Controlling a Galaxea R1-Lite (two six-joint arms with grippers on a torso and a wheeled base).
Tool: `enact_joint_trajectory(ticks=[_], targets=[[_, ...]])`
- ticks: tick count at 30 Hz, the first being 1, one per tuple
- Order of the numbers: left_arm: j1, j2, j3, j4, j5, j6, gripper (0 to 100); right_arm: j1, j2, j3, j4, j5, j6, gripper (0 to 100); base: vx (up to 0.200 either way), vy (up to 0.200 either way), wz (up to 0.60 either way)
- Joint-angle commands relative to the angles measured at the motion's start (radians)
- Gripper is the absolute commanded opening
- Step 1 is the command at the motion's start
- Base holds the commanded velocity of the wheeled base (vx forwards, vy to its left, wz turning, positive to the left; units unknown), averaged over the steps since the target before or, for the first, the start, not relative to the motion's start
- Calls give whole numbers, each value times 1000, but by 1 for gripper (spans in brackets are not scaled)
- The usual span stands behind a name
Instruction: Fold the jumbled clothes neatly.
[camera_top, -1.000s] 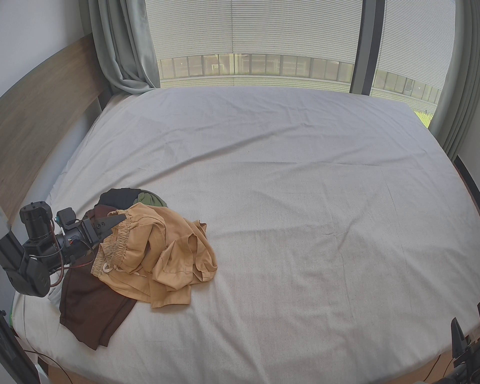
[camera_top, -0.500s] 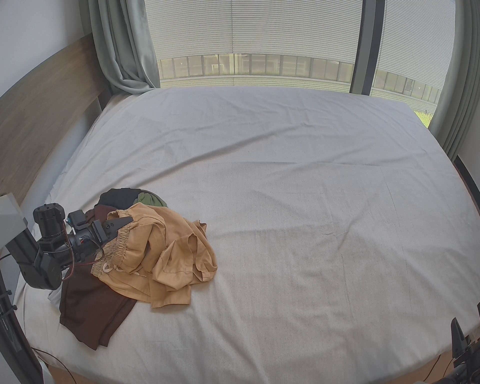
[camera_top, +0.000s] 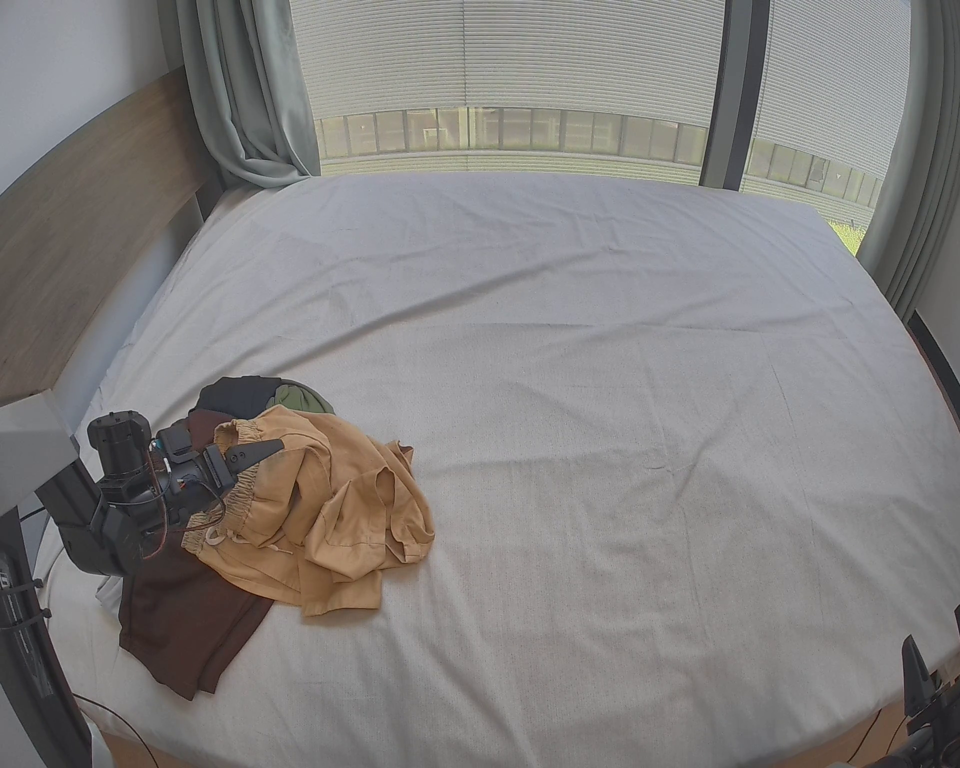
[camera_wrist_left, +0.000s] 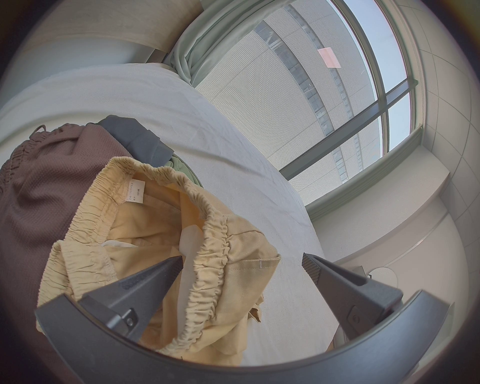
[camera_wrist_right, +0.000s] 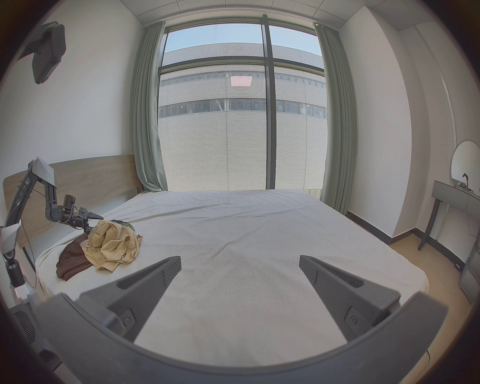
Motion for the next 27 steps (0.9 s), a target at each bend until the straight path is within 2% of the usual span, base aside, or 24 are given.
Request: enact_joint_trajectory(ticks=[1,10,11,23,27], targets=[[-3,16,-20,-3,0,-22,100,0,-16,18,0,0,0,100,0,0,0],[-13,19,-41,-14,0,-54,100,2,-16,16,0,0,0,100,0,0,0],[-13,19,-41,-14,0,-54,0,2,-16,18,0,0,0,100,0,0,0],[-20,55,-38,-47,-14,-52,0,2,-16,18,0,0,0,100,0,0,0],[-34,15,20,-92,-31,-115,0,0,-16,18,0,0,0,100,0,0,0]])
